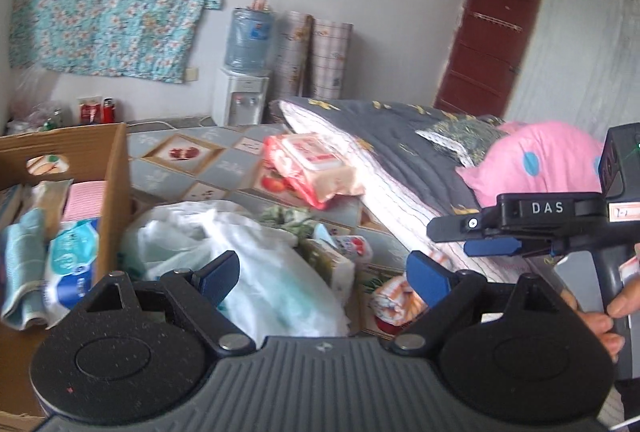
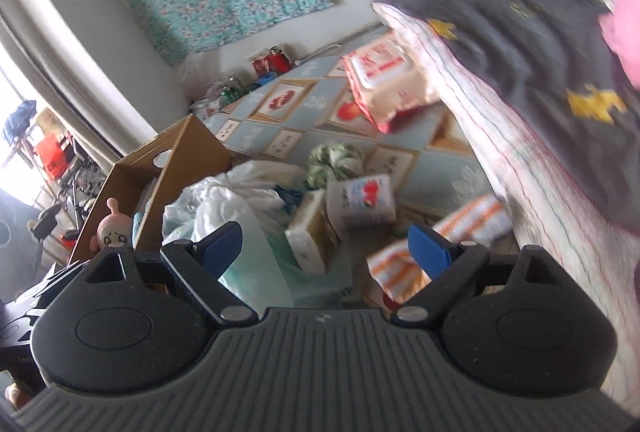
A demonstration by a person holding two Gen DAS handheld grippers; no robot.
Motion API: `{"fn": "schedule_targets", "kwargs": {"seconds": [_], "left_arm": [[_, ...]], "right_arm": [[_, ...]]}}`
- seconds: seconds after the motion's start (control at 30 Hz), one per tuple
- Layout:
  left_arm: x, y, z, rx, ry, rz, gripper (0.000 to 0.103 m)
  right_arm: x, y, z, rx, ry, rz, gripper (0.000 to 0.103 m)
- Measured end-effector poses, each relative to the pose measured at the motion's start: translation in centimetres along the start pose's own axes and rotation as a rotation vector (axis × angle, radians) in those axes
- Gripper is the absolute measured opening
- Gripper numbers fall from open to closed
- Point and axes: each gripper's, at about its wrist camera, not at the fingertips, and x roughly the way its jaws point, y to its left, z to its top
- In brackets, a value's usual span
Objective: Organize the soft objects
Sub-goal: 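Grasp the orange-striped white cloth with the right gripper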
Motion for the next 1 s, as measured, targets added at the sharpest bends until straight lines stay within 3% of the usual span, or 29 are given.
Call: {"fn": "schedule_targets", "kwargs": {"seconds": [0.23,0.67,0.8,1.0], "left_arm": [[3.0,-2.8,-1.5,0.088,0.051,-0.041,0.091],[5.5,-4.7,-2.1,0.116,0.047,-0.017,0.090],[6.1,-4.4,-1.8,0.090,0.049,-0.024,0.081],[7.5,-5.2,-1.9,0.133,0.068,-0.053,0.070]], "right_arm": [[0.4,-2.9,-2.1,0.098,0.008,-0.005,0.090],[1.3,-6.7,-3.2,0.226,0.023,-0.005,0.087],[2.4,-7.8,-3.4,0.287,0.044,0.015,0.080],[3.9,-9.1,-3.2,0.341,0.058,-0.002,0.068]]}}
